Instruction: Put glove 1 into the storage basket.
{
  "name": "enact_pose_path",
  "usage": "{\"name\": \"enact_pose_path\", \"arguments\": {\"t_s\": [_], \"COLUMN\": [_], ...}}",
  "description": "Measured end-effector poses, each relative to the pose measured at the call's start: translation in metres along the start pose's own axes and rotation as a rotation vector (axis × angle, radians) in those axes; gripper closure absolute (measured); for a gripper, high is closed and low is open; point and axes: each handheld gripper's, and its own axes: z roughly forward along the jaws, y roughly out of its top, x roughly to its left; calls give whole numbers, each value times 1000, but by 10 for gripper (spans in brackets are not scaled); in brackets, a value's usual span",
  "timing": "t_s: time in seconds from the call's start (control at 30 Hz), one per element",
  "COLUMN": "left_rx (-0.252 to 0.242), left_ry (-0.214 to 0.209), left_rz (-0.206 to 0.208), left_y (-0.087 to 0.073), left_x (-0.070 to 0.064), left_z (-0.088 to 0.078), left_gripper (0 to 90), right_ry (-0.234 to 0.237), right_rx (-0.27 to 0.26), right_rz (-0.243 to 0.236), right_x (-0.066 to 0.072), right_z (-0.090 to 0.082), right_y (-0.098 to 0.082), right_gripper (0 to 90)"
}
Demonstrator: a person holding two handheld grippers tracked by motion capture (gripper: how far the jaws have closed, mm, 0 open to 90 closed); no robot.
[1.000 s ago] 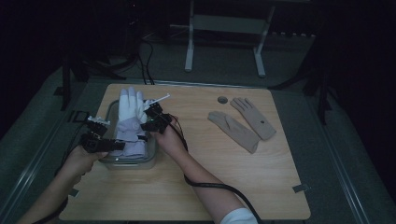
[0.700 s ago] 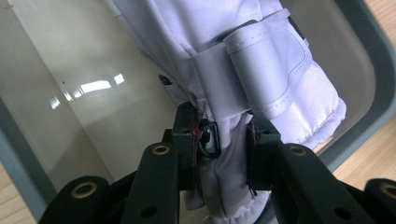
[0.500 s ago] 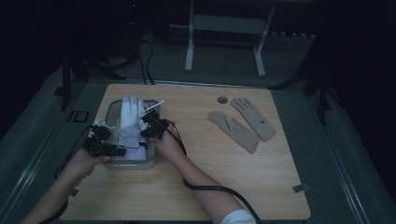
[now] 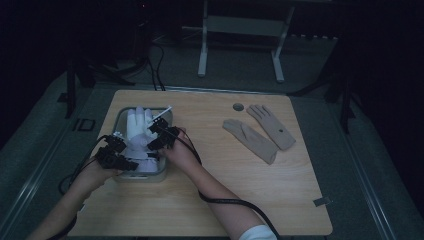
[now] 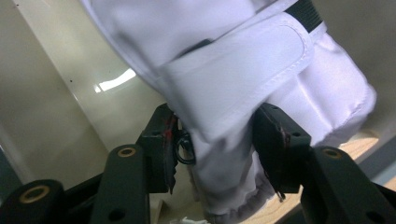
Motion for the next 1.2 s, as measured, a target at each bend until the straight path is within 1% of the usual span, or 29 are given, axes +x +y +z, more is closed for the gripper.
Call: {"name": "enact_pose_path", "arguments": {"t_s": [0.03, 0.07, 0.13, 0.2, 0.23, 0.27, 0.3, 0.33, 0.37, 0.43, 0.5, 0.53, 0.57, 0.63, 0.7, 0.77, 0.87, 0.93, 1.0, 1.07, 1.2], "left_rx": [-9, -17, -41, -68, -79, -94, -113, -131, -152, -191, -225, -239, -255, -277, -294, -303, -303, -307, -311, -315, -324], "left_ry": [-7, -8, -24, -19, -20, -3, 16, 25, 26, 27, 7, -1, 1, -6, -20, -31, -36, -44, -48, -65, -78], "left_rz": [-9, -13, -27, -33, -41, -40, -38, -41, -58, -73, -80, -79, -71, -55, -48, -40, -22, -16, -5, 6, 39], "left_y": [0, -1, -2, -4, -5, -6, -8, -9, -11, -14, -16, -17, -18, -18, -17, -16, -11, -8, -4, 0, 7], "left_x": [0, 1, 1, 0, -1, -1, -2, -2, -1, 0, -1, -4, -7, -14, -20, -25, -32, -36, -41, -46, -60], "left_z": [0, 0, -1, -3, -4, -6, -9, -12, -16, -23, -30, -32, -35, -39, -42, -42, -40, -39, -38, -36, -32], "left_gripper": [496, 491, 466, 440, 418, 392, 364, 351, 351, 352, 352, 352, 357, 372, 372, 373, 376, 396, 396, 396, 396], "right_ry": [-6, -1, 21, 29, 44, 55, 57, 66, 78, 82, 91, 97, 96, 81, 78, 71, 58, 56, 57, 48, 37], "right_rx": [-14, -15, -23, -45, -53, -66, -75, -77, -85, -102, -112, -118, -126, -140, -151, -159, -158, -156, -162, -169, -165], "right_rz": [-8, -1, 5, 7, 14, 21, 13, 10, 14, 20, 18, 13, 12, -8, -15, -20, -28, -28, -29, -28, -39], "right_x": [0, -2, -5, -8, -9, -10, -11, -11, -12, -14, -14, -14, -13, -12, -12, -12, -15, -18, -21, -24, -31], "right_z": [-3, -6, -12, -19, -22, -26, -29, -32, -34, -39, -44, -47, -49, -53, -57, -60, -64, -67, -71, -75, -83], "right_y": [0, 1, 0, -1, -1, -2, -2, -3, -3, -5, -7, -8, -10, -12, -15, -18, -24, -28, -32, -36, -46], "right_gripper": [462, 415, 397, 349, 311, 281, 255, 194, 177, 186, 185, 185, 186, 185, 185, 181, 176, 176, 176, 176, 176]}}
